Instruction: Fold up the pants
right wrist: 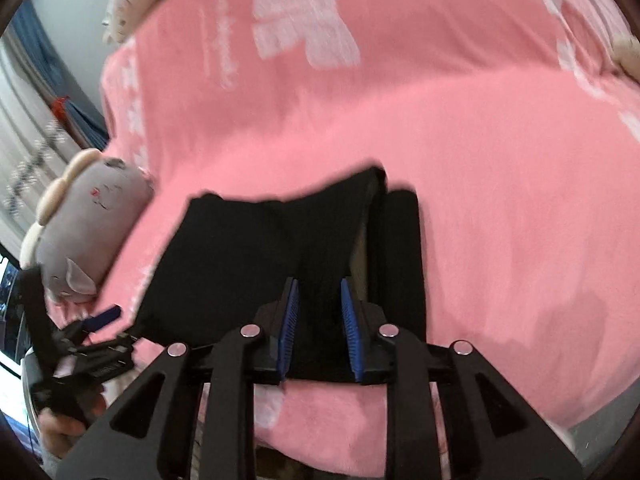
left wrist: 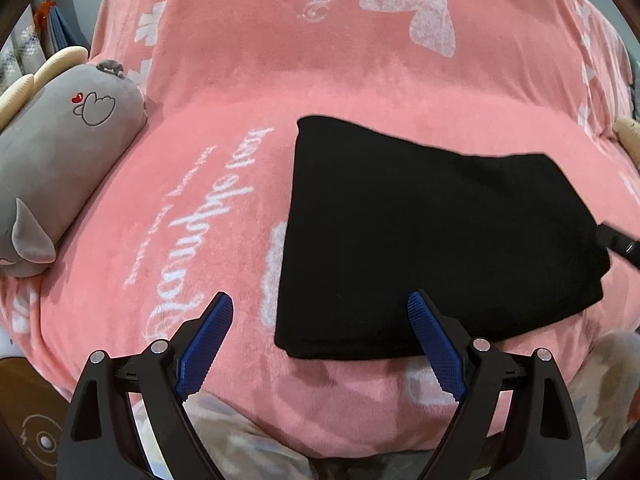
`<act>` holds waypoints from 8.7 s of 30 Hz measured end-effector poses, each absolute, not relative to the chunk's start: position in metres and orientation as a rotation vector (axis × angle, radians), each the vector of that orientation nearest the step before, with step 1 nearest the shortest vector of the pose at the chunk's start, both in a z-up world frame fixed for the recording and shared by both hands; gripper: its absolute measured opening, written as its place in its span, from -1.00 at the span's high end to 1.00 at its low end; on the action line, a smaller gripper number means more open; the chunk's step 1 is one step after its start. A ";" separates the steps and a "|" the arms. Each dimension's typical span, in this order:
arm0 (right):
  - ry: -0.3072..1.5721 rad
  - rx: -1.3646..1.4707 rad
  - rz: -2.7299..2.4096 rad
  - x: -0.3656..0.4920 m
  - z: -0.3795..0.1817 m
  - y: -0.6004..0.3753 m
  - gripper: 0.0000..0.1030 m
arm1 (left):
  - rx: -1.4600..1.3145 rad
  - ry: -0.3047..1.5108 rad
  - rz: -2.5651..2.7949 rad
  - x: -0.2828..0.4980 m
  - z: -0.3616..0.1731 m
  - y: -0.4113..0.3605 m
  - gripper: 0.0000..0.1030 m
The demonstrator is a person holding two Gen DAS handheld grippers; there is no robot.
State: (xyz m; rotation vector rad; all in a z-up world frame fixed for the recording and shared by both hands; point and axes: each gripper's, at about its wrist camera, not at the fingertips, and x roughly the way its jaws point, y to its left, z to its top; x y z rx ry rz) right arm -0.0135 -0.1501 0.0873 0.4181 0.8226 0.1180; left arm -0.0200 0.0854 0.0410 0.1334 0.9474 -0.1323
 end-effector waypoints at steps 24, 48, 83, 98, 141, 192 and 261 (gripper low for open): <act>0.943 0.505 0.084 0.011 0.044 -0.177 -0.77 | -0.121 1.058 -0.206 0.039 0.018 0.088 -0.69; 0.970 0.529 0.076 0.032 0.006 -0.146 -0.91 | -0.144 1.095 -0.227 0.052 -0.010 0.066 -0.90; 0.865 0.661 0.218 0.012 0.034 -0.152 0.24 | -0.426 1.031 -0.377 0.038 0.012 0.095 0.31; 0.743 0.584 0.347 -0.090 0.130 -0.118 0.26 | -0.397 0.909 -0.488 -0.072 0.102 0.113 0.33; 0.337 0.589 0.542 0.196 0.210 -0.172 0.24 | -0.359 0.345 -0.453 0.176 0.197 0.099 0.27; 0.864 0.414 0.157 0.225 0.046 -0.172 0.30 | -0.451 0.962 -0.272 0.278 0.008 0.120 0.49; 0.762 0.182 -0.130 0.054 0.032 -0.109 -0.44 | 0.126 0.805 -0.084 0.105 -0.005 0.049 -0.63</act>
